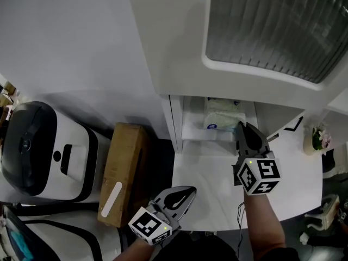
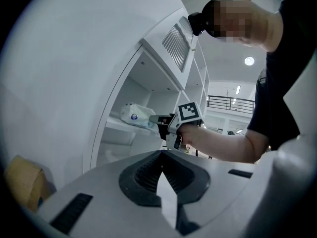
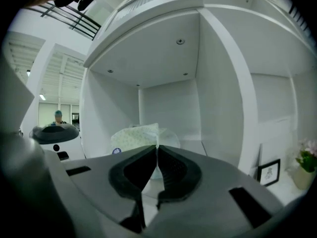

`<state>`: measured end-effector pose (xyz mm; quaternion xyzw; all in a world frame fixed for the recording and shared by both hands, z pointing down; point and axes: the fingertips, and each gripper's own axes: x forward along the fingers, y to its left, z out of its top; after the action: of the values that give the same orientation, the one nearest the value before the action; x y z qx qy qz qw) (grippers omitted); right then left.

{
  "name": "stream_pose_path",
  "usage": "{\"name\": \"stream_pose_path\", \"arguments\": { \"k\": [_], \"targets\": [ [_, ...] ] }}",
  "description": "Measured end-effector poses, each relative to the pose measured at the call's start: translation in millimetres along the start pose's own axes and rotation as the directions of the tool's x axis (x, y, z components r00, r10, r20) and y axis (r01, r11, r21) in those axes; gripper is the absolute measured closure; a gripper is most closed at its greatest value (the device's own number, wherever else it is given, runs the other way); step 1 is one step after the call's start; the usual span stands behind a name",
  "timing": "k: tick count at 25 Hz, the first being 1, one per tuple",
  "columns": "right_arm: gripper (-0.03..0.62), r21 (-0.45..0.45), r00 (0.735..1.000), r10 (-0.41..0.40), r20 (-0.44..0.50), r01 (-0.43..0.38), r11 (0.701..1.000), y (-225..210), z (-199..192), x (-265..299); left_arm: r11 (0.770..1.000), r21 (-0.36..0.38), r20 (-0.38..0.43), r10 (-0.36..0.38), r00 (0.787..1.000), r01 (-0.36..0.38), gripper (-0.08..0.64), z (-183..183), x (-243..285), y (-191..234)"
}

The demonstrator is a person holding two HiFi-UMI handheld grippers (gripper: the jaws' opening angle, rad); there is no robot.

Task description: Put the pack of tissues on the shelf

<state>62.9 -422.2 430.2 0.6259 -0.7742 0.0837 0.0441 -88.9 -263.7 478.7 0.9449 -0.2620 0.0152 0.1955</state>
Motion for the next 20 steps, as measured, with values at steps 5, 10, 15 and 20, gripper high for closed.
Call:
{"name": "stream_pose_path", "arguments": {
  "k": [5, 10, 15, 20],
  "targets": [
    [0.583, 0.048, 1.000, -0.002, -0.018, 0.003, 0.999, -6, -5, 0, 1.000, 0.003, 0.002, -0.005, 1.000, 0.005, 0.555, 0, 1, -4],
    [0.581, 0.047, 0.999, 0.014, -0.036, -0.012, 0.999, -1, -6, 2, 1.000, 0.006, 0.004, 0.004, 1.000, -0.004, 0.555, 2, -1, -4],
    [0.515, 0.069, 0.999, 0.017, -0.036, -0.014, 0.998, -3, -6, -2, 1.000, 0.012, 0.011, 0.006, 1.000, -0.006, 0.555, 3, -2, -10],
    [0.515, 0.075, 1.000, -0.003, 0.002, 0.003, 0.997, -9, 0, -13, 1.000, 0.020, 0.011, 0.006, 1.000, -0.006, 0.555, 3, -2, -17]
  ]
}}
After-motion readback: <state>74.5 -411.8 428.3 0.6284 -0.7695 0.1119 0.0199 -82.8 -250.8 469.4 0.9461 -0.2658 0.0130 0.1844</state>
